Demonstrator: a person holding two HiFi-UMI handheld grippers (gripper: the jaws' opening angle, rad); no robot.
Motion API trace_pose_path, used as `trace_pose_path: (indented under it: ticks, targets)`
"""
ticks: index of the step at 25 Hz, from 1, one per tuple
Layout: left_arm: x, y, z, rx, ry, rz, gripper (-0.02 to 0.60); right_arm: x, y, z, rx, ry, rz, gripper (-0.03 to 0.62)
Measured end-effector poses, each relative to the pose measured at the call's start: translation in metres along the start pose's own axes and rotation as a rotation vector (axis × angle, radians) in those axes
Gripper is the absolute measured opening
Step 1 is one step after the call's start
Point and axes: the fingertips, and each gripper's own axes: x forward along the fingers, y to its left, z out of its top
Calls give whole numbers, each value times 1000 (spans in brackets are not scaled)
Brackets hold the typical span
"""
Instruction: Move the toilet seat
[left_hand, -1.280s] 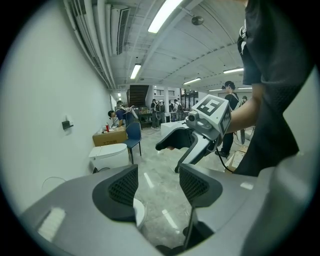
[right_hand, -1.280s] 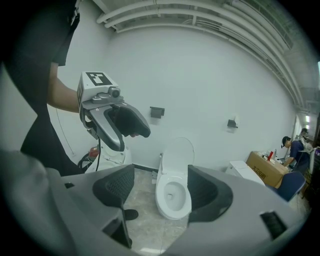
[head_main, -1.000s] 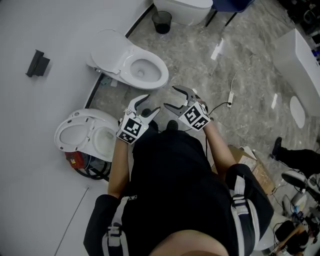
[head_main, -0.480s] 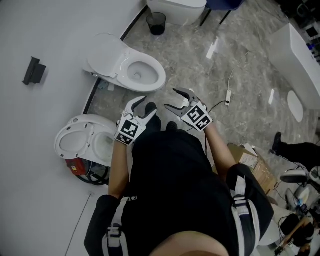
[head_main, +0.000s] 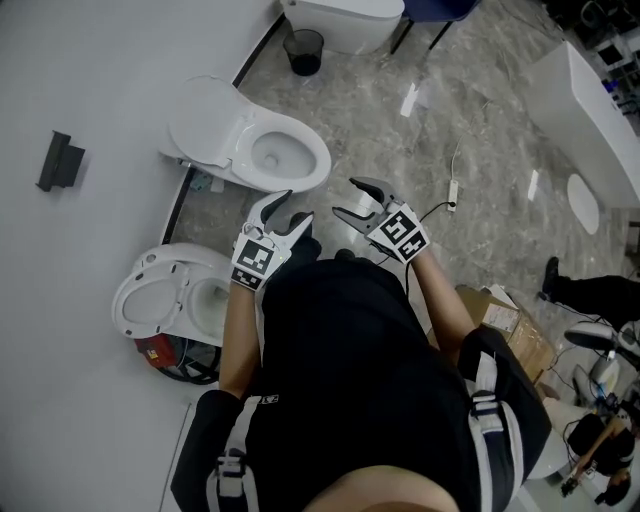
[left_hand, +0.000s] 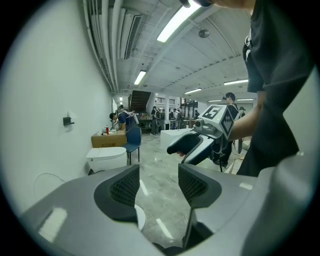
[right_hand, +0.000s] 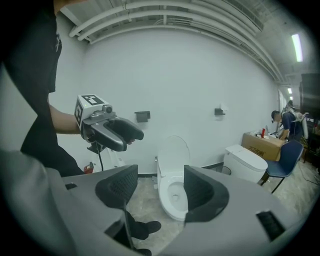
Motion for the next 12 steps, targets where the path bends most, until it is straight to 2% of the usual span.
trace_pose_path:
  ticks: [12]
  targets:
    - [10,58,2,19,-2,-73,241,44,-27,28,6,19,-57,283]
